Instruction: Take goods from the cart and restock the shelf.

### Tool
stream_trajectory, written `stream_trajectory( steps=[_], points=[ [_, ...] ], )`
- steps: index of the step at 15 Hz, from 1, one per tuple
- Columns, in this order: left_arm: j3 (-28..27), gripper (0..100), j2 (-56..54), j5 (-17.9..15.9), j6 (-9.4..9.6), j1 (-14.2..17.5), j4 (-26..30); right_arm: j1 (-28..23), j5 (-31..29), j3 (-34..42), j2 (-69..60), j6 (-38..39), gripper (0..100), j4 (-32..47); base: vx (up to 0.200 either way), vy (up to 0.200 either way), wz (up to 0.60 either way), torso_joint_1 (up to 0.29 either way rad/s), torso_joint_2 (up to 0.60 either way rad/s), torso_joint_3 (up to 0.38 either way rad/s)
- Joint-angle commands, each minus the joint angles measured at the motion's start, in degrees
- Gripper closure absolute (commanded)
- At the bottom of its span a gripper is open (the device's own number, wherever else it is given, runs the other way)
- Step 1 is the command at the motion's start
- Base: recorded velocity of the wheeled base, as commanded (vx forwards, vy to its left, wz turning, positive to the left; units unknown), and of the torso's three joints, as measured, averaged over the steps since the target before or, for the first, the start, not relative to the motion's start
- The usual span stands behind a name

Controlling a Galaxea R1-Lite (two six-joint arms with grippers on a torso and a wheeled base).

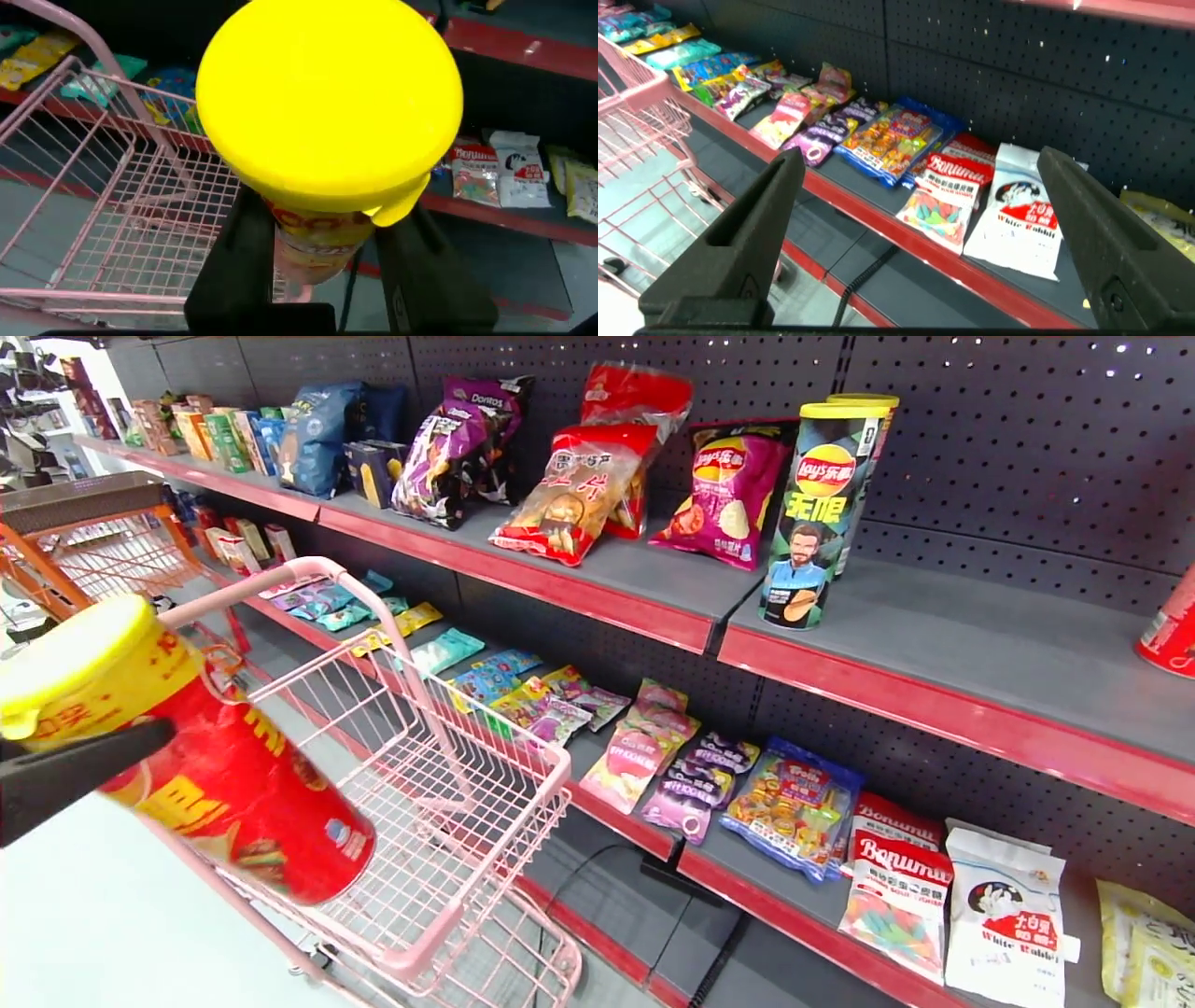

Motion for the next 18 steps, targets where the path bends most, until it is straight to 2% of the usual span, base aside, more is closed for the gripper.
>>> stream_trajectory(
  steps=[1,2,3,7,10,12,14,18],
  points=[
    [5.98,100,-16.35,0.91,1.12,0.33,2.97,0.00,0.00,0.00,0.08,0.02,0,-0.01,0.000,0.000,0.00,0.178,-0.49,-0.305],
    [9.50,100,-20.39,2.58,4.64,0.33,2.97,0.00,0.00,0.00,0.08,0.02,0,-0.01,0.000,0.000,0.00,0.188,-0.52,-0.320],
    [11.34,100,-23.03,4.69,6.49,0.33,2.97,0.00,0.00,0.00,0.08,0.02,0,-0.01,0.000,0.000,0.00,0.203,-0.53,-0.344],
    [14.24,100,-28.92,10.67,6.66,0.33,2.97,0.00,-0.09,0.00,0.08,0.02,0,-0.01,0.000,0.000,0.00,0.224,-0.57,-0.356],
    [15.65,100,-31.29,12.51,6.66,0.33,3.14,0.00,0.09,0.00,0.08,-0.07,0,-0.01,0.000,0.000,0.00,0.222,-0.54,-0.321],
    [15.56,100,-31.64,13.13,6.66,0.33,5.08,0.00,0.00,0.00,-0.01,0.28,0,-0.01,0.000,0.000,-0.60,0.178,-0.42,-0.251],
    [15.12,100,-32.61,15.15,7.45,0.24,7.89,0.00,0.09,0.00,-0.01,0.11,0,-0.01,0.000,0.000,-0.60,0.144,-0.35,-0.190],
    [15.56,100,-32.79,16.03,7.63,0.33,7.98,0.00,0.09,0.00,-0.01,0.11,0,-0.01,0.000,0.000,-0.60,0.022,-0.02,-0.028]
  ],
)
